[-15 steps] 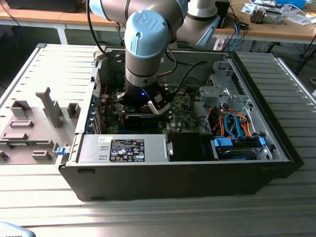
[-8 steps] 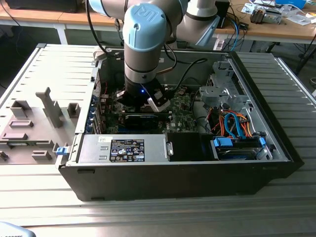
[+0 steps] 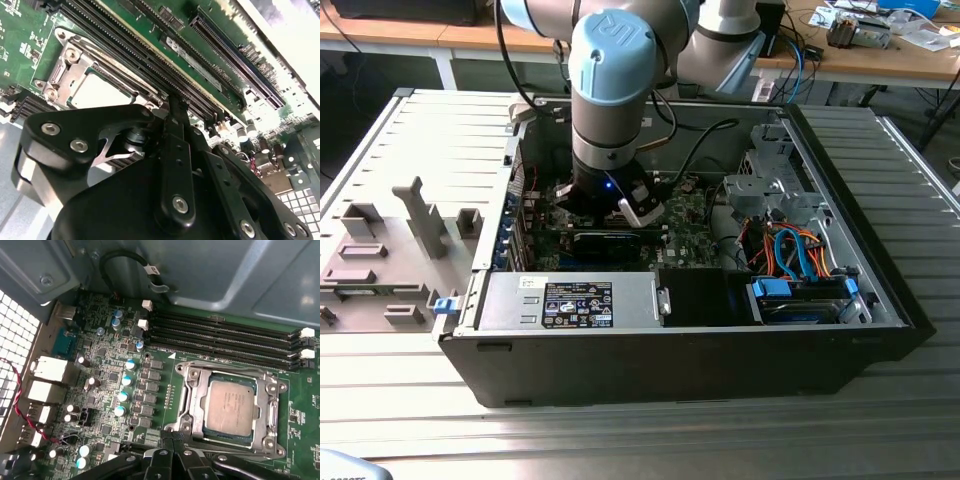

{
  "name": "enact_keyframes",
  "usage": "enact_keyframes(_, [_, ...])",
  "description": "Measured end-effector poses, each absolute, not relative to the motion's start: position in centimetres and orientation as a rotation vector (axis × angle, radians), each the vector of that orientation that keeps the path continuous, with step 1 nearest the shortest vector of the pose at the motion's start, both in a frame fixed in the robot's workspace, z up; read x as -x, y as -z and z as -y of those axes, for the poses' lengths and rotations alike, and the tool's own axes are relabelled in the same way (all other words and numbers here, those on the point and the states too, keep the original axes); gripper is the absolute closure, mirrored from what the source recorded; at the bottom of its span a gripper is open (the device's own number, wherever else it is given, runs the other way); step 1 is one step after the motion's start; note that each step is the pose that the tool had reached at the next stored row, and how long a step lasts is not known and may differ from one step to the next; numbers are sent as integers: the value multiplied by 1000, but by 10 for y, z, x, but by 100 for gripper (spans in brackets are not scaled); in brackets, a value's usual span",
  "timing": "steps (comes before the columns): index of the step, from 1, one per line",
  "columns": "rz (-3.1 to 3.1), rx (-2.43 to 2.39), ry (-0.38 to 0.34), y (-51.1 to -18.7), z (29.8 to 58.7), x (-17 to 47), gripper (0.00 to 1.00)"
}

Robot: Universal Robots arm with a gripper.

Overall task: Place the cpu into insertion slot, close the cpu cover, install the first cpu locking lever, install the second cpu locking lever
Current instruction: 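Install the second cpu locking lever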

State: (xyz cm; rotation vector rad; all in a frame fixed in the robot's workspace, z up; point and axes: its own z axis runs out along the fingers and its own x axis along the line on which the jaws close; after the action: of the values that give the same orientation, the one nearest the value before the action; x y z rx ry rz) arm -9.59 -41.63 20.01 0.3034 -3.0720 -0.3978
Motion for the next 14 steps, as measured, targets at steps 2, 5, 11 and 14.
enact_keyframes(2, [3072,-309,398,-199,414,97,89])
enact_keyframes(5, [3069,-323,398,-198,412,99,89])
enact_keyframes(11, [3059,-370,396,-198,411,100,89])
enact_keyframes(14, [3060,-373,386,-202,411,100,89])
